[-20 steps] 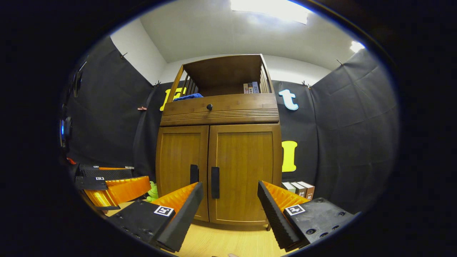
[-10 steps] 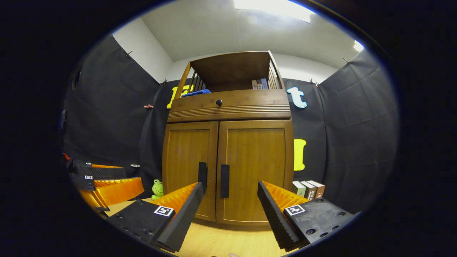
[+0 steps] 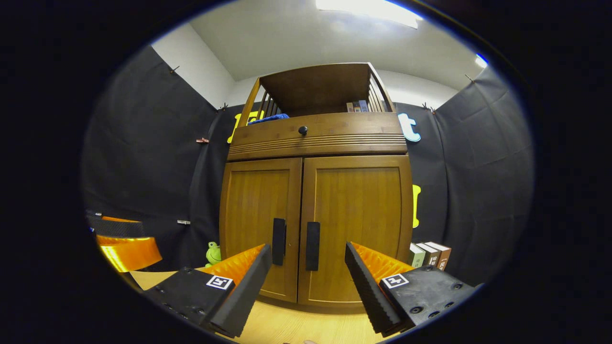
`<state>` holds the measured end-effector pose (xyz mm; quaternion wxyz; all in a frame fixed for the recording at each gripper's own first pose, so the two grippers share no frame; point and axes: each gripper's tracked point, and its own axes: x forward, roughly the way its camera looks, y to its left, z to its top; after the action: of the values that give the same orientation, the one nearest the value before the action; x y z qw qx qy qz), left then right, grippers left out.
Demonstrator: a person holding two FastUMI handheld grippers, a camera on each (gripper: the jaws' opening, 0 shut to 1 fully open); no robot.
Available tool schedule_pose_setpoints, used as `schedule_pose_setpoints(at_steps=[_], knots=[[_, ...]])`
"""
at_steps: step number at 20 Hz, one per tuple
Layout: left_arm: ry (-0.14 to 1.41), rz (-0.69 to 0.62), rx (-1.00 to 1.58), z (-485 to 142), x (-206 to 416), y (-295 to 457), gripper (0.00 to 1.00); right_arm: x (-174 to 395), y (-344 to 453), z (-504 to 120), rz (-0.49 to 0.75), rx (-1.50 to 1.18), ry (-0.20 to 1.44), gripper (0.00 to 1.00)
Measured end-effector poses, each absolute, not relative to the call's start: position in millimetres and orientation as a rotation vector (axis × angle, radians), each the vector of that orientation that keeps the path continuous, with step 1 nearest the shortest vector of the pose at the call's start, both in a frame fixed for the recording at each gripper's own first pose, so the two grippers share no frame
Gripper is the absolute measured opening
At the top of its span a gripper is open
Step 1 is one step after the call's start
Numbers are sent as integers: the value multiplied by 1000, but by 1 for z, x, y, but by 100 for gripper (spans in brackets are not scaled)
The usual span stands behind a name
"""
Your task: Open the right door of the double-door shoe cabinet with the right hand, and open the left door with the left hand.
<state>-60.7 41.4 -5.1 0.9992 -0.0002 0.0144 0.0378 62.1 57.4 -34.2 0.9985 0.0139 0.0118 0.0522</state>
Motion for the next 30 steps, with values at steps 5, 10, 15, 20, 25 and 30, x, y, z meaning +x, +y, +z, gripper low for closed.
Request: schedule_pose_setpoints(at_steps=[5, 10, 15, 20, 25, 30], knots=[[22, 67, 10, -2, -66, 51, 96, 106, 64, -49, 77, -1, 22, 97], [32, 79, 5, -7, -68, 71, 96, 153, 68, -80, 49, 6, 68, 96], [50, 100, -7, -18, -58, 93, 96, 192, 66, -109, 5, 13, 97, 92], [71, 116, 5, -33, -47, 108, 96, 218, 65, -138, -24, 31, 147, 79], [92, 115, -2, -44, -41, 111, 96, 237, 57, -150, -43, -1, 154, 45], [98, 116, -26, -45, -43, 109, 96, 230, 60, -149, -36, -13, 170, 26]])
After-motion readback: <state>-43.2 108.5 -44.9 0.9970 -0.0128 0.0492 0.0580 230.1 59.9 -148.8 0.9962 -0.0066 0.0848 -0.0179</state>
